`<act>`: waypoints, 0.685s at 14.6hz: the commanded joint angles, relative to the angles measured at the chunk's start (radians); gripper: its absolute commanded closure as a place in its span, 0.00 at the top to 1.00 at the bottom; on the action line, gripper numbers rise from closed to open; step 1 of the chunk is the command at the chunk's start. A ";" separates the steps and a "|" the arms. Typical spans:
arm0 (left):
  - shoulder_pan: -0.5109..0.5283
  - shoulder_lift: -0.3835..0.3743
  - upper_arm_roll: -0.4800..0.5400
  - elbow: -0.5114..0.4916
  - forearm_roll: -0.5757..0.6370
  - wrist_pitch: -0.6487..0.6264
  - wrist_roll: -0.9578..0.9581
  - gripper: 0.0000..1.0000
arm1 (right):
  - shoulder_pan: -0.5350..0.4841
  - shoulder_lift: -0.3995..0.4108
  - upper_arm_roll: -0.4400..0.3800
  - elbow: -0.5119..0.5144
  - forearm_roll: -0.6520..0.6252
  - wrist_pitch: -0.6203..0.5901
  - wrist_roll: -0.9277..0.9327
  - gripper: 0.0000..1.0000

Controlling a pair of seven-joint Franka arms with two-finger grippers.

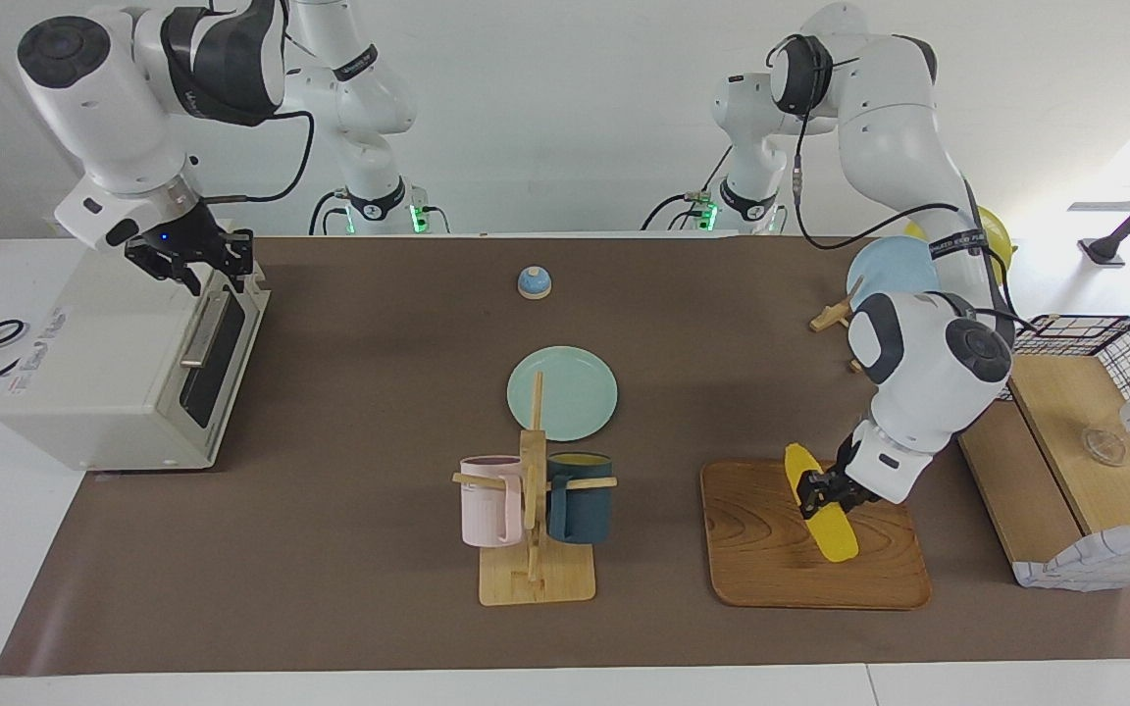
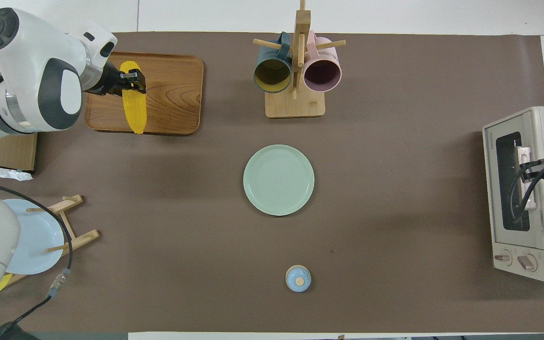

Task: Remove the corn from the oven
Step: 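Lower the corn onto the wooden tray and open the left gripper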

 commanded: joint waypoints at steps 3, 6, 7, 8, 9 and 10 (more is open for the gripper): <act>0.012 0.033 -0.008 0.015 -0.008 0.076 0.034 0.00 | 0.056 0.058 0.012 0.089 0.025 -0.067 0.037 1.00; 0.001 0.026 -0.006 -0.048 0.006 0.166 0.068 0.00 | 0.056 0.064 0.033 0.100 0.017 -0.079 0.061 1.00; 0.002 0.022 -0.006 -0.062 0.021 0.177 0.076 0.00 | 0.055 0.064 0.033 0.102 0.029 -0.081 0.063 1.00; 0.001 0.022 -0.006 -0.065 0.046 0.177 0.079 0.06 | 0.055 0.063 0.033 0.097 0.057 -0.075 0.080 1.00; 0.002 0.019 -0.006 -0.065 0.061 0.170 0.082 0.78 | 0.056 0.061 0.032 0.093 0.069 -0.078 0.095 1.00; 0.004 0.018 -0.006 -0.060 0.063 0.162 0.082 1.00 | 0.067 0.064 0.021 0.094 0.072 -0.088 0.107 1.00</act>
